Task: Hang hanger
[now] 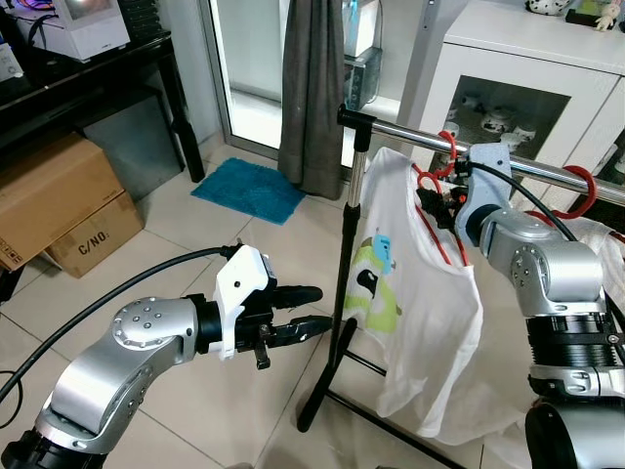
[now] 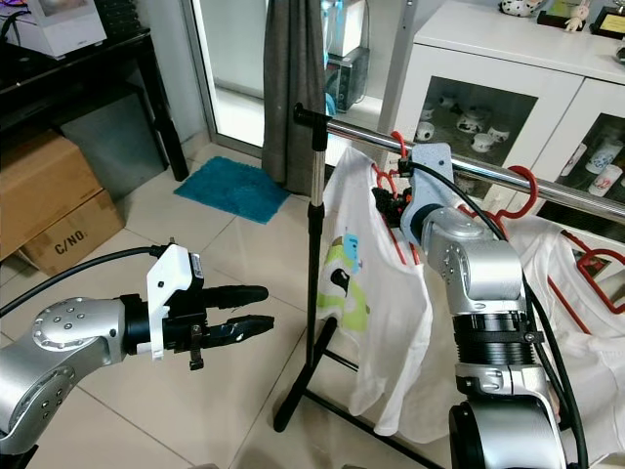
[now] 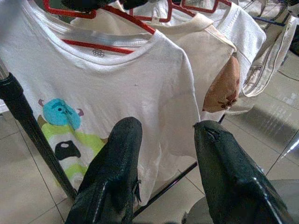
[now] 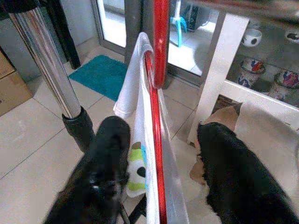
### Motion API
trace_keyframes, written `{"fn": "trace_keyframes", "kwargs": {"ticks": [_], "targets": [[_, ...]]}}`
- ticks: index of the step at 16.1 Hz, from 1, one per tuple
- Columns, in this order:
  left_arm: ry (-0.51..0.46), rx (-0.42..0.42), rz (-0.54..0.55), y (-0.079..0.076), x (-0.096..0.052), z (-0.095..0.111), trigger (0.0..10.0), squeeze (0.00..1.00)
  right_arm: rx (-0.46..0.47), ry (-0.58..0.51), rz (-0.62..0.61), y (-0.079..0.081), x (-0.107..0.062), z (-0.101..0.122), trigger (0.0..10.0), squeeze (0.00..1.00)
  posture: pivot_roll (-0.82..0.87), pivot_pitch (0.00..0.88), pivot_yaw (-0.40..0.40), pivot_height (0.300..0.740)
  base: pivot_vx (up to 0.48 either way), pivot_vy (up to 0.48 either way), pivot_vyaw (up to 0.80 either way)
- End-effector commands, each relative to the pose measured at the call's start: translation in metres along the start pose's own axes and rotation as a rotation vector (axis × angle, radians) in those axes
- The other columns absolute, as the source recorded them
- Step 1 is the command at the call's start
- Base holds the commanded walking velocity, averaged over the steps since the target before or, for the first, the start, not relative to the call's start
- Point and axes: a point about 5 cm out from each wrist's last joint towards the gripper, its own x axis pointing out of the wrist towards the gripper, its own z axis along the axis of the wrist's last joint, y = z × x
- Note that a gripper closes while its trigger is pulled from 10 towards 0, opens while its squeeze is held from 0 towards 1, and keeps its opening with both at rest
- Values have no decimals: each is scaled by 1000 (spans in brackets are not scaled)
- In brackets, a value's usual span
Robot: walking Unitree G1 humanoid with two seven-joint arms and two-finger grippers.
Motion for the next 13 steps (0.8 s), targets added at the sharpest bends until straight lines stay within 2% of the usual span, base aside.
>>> {"fn": "trace_keyframes", "kwargs": {"ticks": [1, 13], "targets": [[7, 13, -10, -1, 1, 0, 10000, 0, -5, -13, -1, -1, 0, 3, 0, 0, -71, 0, 4, 740, 0, 0, 0], [-1, 11, -11, 0, 3, 1, 10000, 0, -11, 5, 22, 1, 2, -4, 0, 0, -72, 0, 13, 740, 0, 0, 0]]}}
